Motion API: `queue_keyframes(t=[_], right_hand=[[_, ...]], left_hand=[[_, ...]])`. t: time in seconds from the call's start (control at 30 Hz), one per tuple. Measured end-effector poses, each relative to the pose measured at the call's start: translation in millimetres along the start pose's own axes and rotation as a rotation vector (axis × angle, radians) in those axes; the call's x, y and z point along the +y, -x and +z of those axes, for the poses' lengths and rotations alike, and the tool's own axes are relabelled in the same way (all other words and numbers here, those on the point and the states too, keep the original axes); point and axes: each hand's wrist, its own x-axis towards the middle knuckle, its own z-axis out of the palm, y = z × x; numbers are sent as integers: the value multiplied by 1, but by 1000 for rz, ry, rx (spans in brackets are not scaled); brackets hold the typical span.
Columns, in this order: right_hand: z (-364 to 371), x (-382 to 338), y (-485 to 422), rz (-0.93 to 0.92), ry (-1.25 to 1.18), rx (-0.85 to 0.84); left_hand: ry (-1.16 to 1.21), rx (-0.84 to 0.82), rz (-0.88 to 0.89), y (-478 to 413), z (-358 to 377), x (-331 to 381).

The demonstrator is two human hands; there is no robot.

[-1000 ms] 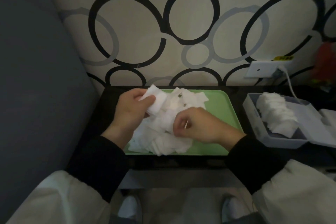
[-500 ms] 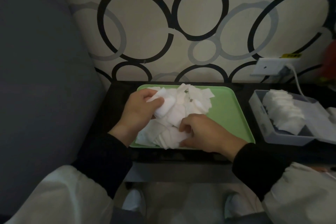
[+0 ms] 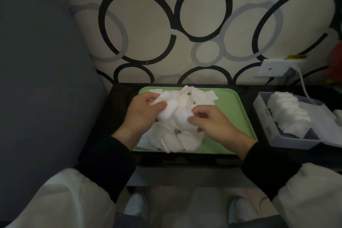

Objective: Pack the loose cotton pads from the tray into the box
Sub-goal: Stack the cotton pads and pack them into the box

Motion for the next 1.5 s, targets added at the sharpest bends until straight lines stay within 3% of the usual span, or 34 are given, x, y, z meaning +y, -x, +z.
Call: queue_keyframes(t=[0.13,0.37,0.57,1.03,1.13,1.37,1.5], right_hand=[[-9,-9,4,87,-417,-67],[-13,-19,6,146,-714,-44],[-15,-15,4,149,-585,9],[-15,-15,1,144,-394,124],[-12,-17,0,126,-327,133],[-29,3,-14,127,23,328],[-34,21,-20,83,261,225]], left_hand=[[0,17,-6,2,3,1],[178,-40,-102,11,26,5],[322,-111,-158,17,37,14],[355,-204,-218,20,42,22],[249,-218,-136,21,42,19],[246,-31,-114,10,33,13],[222,-15,-100,6,24,10]])
